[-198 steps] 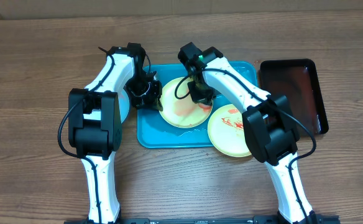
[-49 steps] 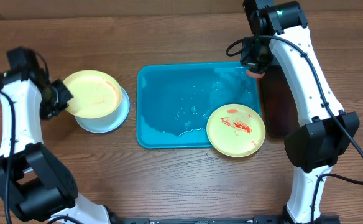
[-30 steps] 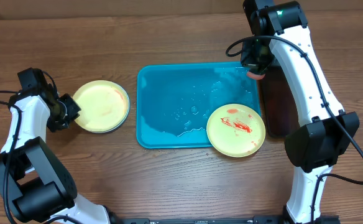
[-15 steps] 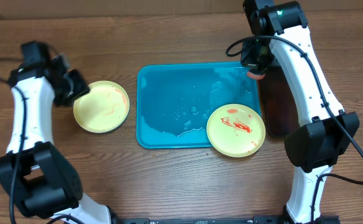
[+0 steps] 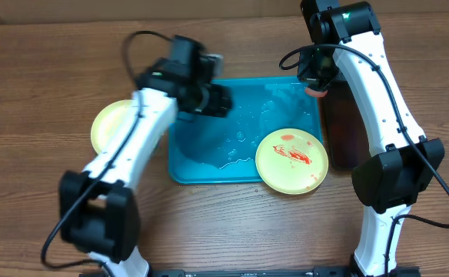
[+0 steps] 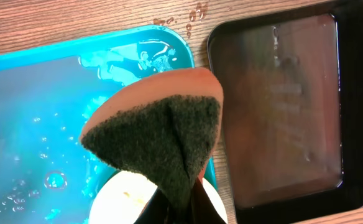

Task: Clean dirty plates on tray and stack at the side
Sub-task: 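Move the left gripper to the second yellow plate and grip its rim, then pull the second yellow plate to the tray center with the left gripper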

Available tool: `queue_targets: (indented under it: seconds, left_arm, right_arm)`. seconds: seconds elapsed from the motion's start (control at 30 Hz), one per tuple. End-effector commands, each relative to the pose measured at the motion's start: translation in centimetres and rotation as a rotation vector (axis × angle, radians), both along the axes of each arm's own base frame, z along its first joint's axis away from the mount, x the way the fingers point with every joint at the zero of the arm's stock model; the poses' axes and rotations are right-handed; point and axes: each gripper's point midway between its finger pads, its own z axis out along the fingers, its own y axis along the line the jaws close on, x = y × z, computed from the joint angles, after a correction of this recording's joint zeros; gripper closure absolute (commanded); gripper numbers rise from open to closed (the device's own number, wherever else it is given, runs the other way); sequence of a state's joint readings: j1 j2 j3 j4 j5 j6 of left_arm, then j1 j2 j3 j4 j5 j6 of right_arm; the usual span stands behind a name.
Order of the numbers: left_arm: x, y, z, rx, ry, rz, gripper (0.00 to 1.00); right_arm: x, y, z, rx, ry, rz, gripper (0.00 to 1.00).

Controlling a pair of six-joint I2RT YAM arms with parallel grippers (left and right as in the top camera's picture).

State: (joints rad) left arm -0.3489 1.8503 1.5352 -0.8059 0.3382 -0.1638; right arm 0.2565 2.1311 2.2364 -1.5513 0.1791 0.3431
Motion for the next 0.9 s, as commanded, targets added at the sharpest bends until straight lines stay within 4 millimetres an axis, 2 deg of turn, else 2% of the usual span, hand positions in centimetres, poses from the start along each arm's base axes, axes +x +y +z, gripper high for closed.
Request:
queue_targets:
  seconds: [0.0, 0.17, 0.4, 0.57, 0.67, 0.87]
  left_arm:
    - [-0.4, -3.6, -1.8, -0.051, 0.083, -0.036, 0.36]
    - [-1.9, -6.9, -4.6, -0.071, 0.203, -0.03, 0.53]
    - [-4.5, -9.4, -7.8, -0.023, 0.281, -0.092, 0.53]
    - [-5.6, -10.1, -9.4, 0.008, 0.311, -0.115, 0.54]
    - [-5.9, -9.8, -10.6, 0.038, 0.33, -0.109, 0.57]
    - [-5.6, -9.1, -11.3, 0.074, 0.342, -0.049, 0.62]
  right_arm:
    - [0.1, 0.5, 1.1, 0.03, -0.029, 0.004, 0.96]
    - [0.1, 0.5, 1.1, 0.032, -0.028, 0.004, 0.96]
    - [0.1, 0.5, 1.1, 0.032, -0.028, 0.004, 0.96]
    - [0.1, 0.5, 1.0, 0.032, -0.028, 0.004, 0.96]
    - [0.1, 0.5, 1.0, 0.032, -0.027, 0.004, 0.96]
    - [0.1, 0.5, 1.0, 0.032, -0.028, 0.004, 0.96]
